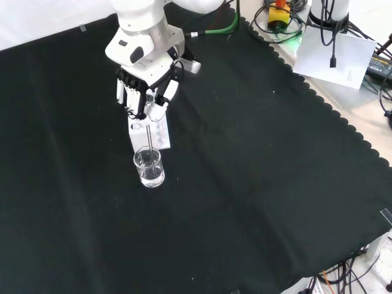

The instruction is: Put the glass rod back on the white test tube rack.

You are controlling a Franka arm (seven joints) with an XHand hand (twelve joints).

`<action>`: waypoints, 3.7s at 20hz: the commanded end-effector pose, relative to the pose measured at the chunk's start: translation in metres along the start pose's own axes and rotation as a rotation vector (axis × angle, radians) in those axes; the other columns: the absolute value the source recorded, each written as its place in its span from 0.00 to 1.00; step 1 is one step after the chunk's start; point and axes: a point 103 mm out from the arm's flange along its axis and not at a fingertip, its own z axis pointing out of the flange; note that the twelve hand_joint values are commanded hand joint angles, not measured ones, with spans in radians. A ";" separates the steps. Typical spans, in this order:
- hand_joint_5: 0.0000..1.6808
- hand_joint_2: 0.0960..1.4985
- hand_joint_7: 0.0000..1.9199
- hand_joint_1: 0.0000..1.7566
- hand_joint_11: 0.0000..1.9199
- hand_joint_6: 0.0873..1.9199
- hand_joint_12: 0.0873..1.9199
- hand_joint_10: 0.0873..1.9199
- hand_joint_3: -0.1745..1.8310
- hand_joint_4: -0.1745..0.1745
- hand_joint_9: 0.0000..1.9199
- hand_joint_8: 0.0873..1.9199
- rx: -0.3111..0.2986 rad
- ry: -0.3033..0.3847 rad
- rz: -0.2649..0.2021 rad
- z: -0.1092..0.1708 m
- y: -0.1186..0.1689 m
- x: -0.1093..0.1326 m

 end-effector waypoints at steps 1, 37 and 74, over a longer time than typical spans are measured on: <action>0.62 0.70 0.51 0.84 0.51 0.28 0.53 0.55 0.09 0.00 0.77 0.68 -0.002 -0.005 0.013 0.000 0.001 -0.004; 0.62 0.70 0.51 0.84 0.51 0.29 0.53 0.55 0.09 0.00 0.77 0.68 -0.190 0.046 0.352 -0.140 -0.142 -0.194; 0.62 0.70 0.51 0.84 0.51 0.29 0.53 0.55 0.09 0.00 0.77 0.68 -0.110 0.021 0.419 -0.088 -0.175 -0.199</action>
